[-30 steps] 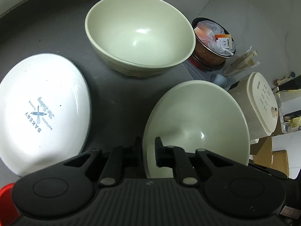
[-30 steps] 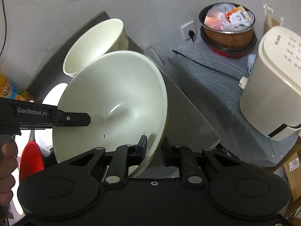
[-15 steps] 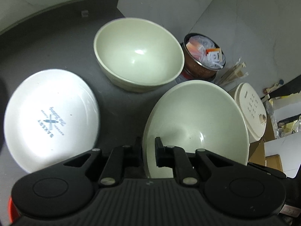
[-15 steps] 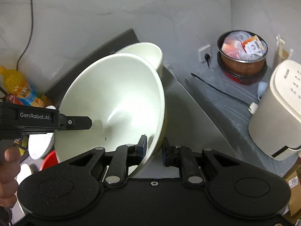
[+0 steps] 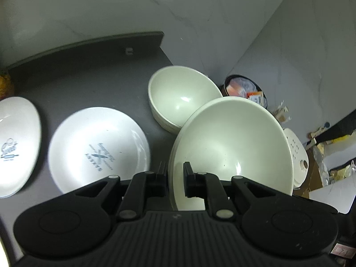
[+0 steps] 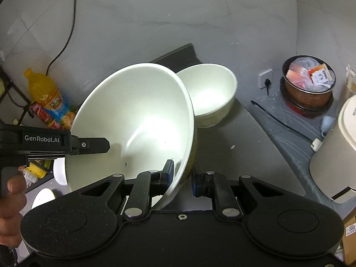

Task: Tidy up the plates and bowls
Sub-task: 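Grip the large cream bowl rim with both tools and lift it, then carry the large cream bowl with both tools and lower it into the red bowl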

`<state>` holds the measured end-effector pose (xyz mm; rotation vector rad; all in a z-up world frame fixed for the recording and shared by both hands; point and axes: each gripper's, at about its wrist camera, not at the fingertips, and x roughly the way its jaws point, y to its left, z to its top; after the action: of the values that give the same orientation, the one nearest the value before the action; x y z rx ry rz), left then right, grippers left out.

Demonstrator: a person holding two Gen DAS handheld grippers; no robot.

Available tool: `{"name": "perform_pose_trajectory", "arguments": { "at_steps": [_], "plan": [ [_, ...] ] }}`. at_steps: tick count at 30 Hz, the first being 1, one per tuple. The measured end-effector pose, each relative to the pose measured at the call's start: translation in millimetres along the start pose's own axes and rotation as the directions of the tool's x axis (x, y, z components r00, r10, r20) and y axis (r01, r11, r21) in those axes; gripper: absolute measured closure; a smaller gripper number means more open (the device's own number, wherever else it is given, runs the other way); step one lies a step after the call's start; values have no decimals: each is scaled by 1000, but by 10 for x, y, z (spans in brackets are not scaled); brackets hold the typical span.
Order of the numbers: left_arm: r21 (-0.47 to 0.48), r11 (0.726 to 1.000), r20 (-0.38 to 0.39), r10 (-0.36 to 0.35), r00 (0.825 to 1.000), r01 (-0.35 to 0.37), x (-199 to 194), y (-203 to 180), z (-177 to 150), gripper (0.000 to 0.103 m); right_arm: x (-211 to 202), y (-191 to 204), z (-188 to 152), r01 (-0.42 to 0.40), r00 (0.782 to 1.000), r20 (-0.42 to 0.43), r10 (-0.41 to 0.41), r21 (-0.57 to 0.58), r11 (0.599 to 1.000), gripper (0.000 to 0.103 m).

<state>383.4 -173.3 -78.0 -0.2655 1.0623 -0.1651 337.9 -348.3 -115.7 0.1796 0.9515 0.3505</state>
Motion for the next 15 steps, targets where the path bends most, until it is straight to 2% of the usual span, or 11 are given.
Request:
{"name": "perform_pose_trajectory", "arguments": {
  "at_steps": [15],
  "plan": [
    [-80, 997, 39, 20, 999, -17, -435, 528, -136, 91, 23, 493, -159, -43, 998, -49, 39, -79, 996, 85]
  ]
}}
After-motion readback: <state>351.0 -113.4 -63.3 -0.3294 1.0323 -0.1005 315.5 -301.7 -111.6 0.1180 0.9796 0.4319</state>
